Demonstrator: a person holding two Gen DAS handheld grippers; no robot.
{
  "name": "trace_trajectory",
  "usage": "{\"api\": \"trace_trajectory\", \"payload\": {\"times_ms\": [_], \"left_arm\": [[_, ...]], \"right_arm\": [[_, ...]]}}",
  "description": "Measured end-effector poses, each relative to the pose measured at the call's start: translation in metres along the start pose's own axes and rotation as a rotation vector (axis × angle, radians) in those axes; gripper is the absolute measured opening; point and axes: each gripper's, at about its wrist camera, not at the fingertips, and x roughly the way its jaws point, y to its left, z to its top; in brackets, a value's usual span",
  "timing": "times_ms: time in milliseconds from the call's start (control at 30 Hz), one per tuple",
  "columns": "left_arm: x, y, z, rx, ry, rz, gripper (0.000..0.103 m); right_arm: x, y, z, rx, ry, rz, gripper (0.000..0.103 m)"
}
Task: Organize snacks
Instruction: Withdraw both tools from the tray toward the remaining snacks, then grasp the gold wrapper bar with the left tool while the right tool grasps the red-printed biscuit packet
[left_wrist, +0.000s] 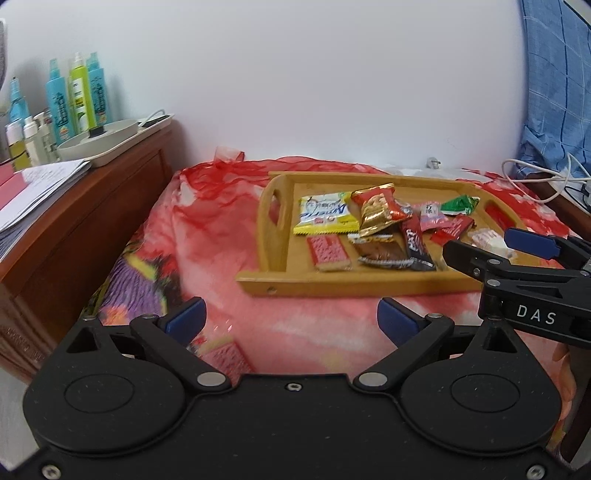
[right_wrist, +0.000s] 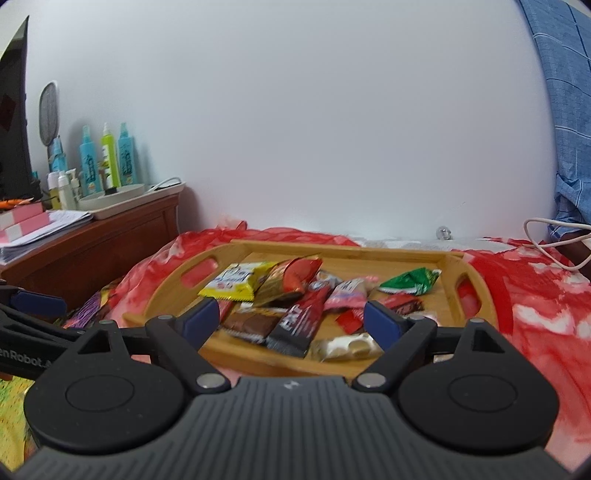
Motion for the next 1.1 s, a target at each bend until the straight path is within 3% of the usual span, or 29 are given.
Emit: {"api": "trace_trajectory", "payload": {"times_ms": [467, 567, 733, 833, 900, 1100], "left_arm": [[-0.035, 0.043, -0.038, 0.027, -0.004, 0.05, 0.099], [-0.037, 0.055, -0.047, 0.011, 0.006, 0.035, 0.09], [-0.034, 0.071, -0.059, -0.015, 0.018, 0.016, 0.059], [-0.028, 0.081, -0.065, -0.029, 0.033, 0.019, 0.048], [-0.023, 0.088, -0.069, -0.054, 0.049, 0.008, 0.047], [-0.005, 0.101, -0.076, -0.072, 0.107, -0.037, 0.045]], "right_arm": [[-0.021, 0.027, -0.024, -0.075, 0.03, 0.028, 0.094], [-0.026, 0.038, -0.029, -0.115, 0.036, 0.038, 0.091], [-0.03, 0.054, -0.038, -0.134, 0.063, 0.044, 0.077], [-0.031, 0.063, -0.042, -0.123, 0.074, 0.042, 0.067], [-0.031, 0.069, -0.044, -0.114, 0.079, 0.042, 0.058], [-0.028, 0.094, -0.047, -0.089, 0.085, 0.045, 0.051]]}}
